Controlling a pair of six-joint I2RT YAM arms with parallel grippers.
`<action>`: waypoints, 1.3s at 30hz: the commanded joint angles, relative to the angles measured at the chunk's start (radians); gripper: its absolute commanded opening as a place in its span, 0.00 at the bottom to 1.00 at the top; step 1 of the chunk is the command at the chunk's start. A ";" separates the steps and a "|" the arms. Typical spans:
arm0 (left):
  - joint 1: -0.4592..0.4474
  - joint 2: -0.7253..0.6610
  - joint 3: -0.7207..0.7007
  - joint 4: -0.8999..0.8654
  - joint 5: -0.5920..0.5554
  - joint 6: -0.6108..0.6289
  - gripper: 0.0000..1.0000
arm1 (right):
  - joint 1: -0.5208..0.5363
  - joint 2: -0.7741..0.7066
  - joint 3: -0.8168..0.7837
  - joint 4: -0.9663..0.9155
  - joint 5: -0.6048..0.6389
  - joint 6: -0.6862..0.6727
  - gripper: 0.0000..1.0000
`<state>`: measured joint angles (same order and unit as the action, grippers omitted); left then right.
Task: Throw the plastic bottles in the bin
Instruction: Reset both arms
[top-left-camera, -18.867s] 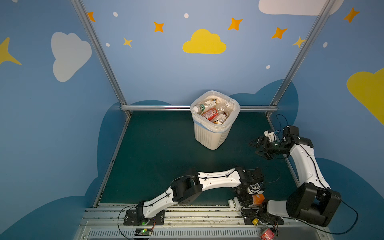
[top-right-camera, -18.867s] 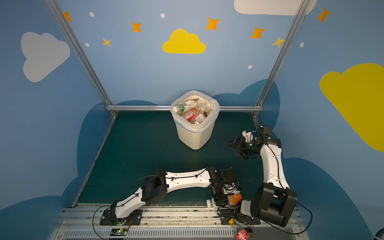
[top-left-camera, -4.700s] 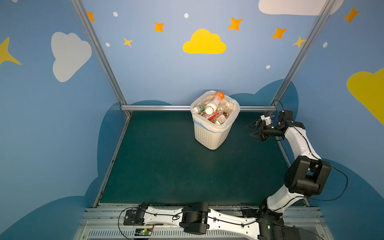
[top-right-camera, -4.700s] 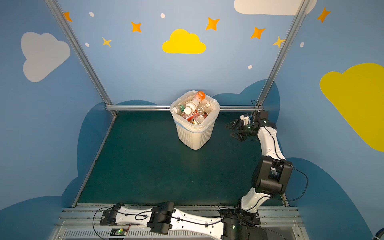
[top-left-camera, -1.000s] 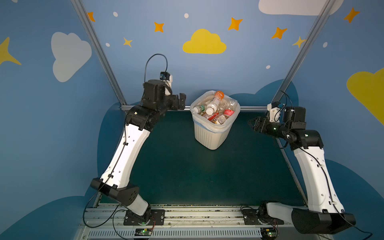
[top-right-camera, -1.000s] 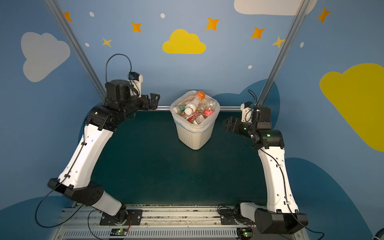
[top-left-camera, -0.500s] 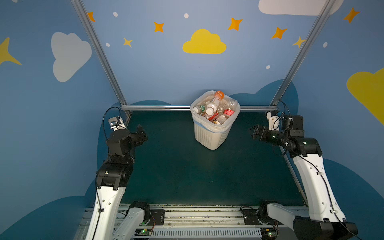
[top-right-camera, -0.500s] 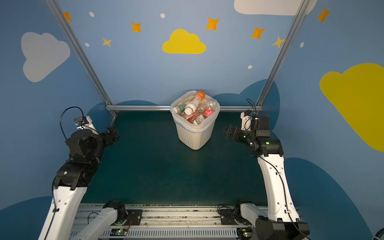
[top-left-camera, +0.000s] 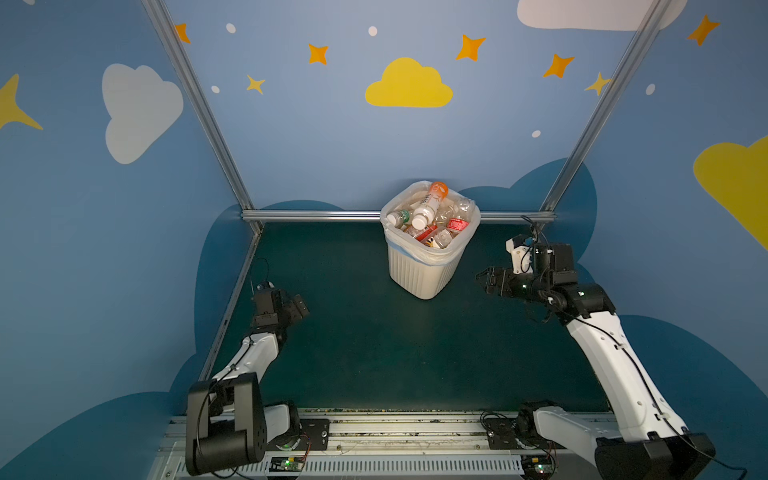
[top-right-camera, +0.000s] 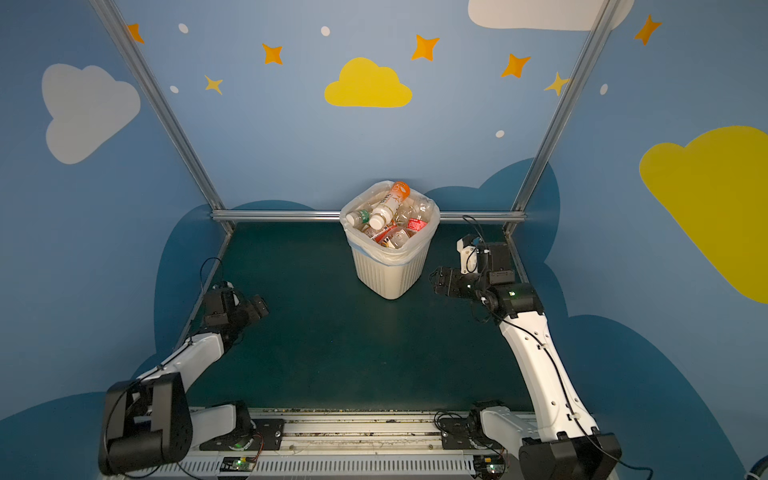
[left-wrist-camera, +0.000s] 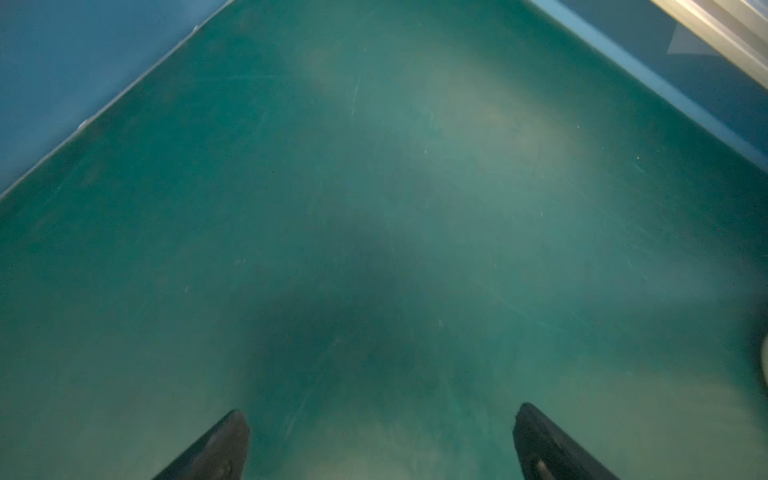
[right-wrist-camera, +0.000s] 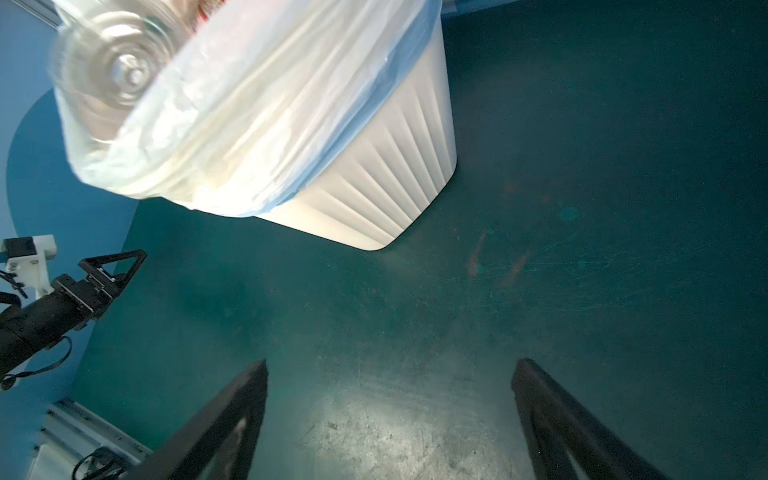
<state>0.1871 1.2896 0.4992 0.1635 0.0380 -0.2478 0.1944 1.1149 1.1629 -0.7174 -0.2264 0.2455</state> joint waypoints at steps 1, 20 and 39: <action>-0.015 0.087 -0.017 0.325 -0.048 0.051 1.00 | 0.006 -0.030 -0.050 0.127 0.067 -0.021 0.93; -0.205 0.224 -0.077 0.564 -0.283 0.174 1.00 | -0.119 0.209 -0.480 0.912 0.360 -0.139 0.93; -0.196 0.238 -0.055 0.536 -0.252 0.176 1.00 | -0.159 0.399 -0.736 1.478 0.301 -0.217 0.96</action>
<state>-0.0067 1.5169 0.4221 0.7059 -0.2207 -0.0822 0.0326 1.5112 0.4126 0.6983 0.0837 0.0406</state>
